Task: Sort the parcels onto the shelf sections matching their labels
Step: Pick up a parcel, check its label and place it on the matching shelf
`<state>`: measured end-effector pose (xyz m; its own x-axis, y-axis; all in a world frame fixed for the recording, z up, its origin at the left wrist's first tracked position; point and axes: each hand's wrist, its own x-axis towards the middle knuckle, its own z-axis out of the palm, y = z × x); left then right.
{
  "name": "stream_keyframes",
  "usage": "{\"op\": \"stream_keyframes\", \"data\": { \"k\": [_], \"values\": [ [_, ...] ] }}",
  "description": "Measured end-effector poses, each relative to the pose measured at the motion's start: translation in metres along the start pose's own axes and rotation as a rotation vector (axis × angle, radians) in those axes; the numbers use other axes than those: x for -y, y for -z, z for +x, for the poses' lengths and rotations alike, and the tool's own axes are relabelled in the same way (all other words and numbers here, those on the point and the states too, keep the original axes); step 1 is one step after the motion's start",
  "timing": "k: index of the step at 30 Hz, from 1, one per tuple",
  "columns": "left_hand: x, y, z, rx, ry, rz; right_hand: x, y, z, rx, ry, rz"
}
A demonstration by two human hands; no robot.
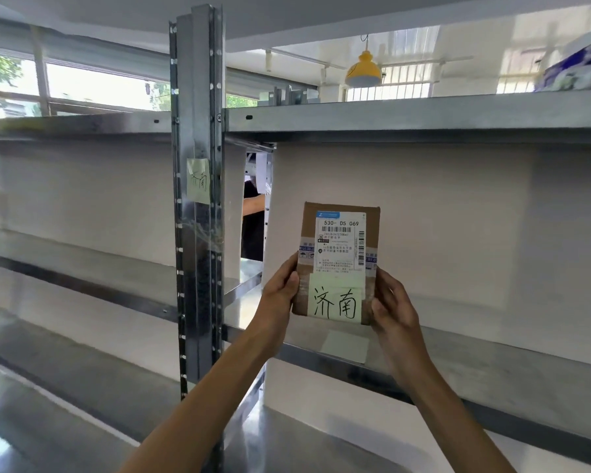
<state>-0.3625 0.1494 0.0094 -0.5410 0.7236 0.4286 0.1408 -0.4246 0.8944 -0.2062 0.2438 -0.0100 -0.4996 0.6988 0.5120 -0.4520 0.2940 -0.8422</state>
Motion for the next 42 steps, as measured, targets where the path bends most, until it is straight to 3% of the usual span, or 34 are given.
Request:
{"op": "stream_keyframes", "data": {
  "k": [10, 22, 33, 42],
  "values": [
    [-0.014, 0.045, 0.006, 0.078, 0.024, -0.033, 0.001, -0.053, -0.005, -0.130, 0.005, 0.001],
    [-0.032, 0.088, 0.002, 0.164, 0.071, -0.056, 0.012, -0.098, -0.018, -0.159, 0.082, -0.083],
    [-0.045, 0.095, -0.009, 0.181, 0.107, -0.067, 0.019, -0.119, -0.038, -0.257, 0.091, -0.114],
    [-0.047, 0.098, -0.029, 0.177, 0.106, -0.113, 0.027, -0.120, -0.054, -0.238, 0.075, -0.109]
  ]
}}
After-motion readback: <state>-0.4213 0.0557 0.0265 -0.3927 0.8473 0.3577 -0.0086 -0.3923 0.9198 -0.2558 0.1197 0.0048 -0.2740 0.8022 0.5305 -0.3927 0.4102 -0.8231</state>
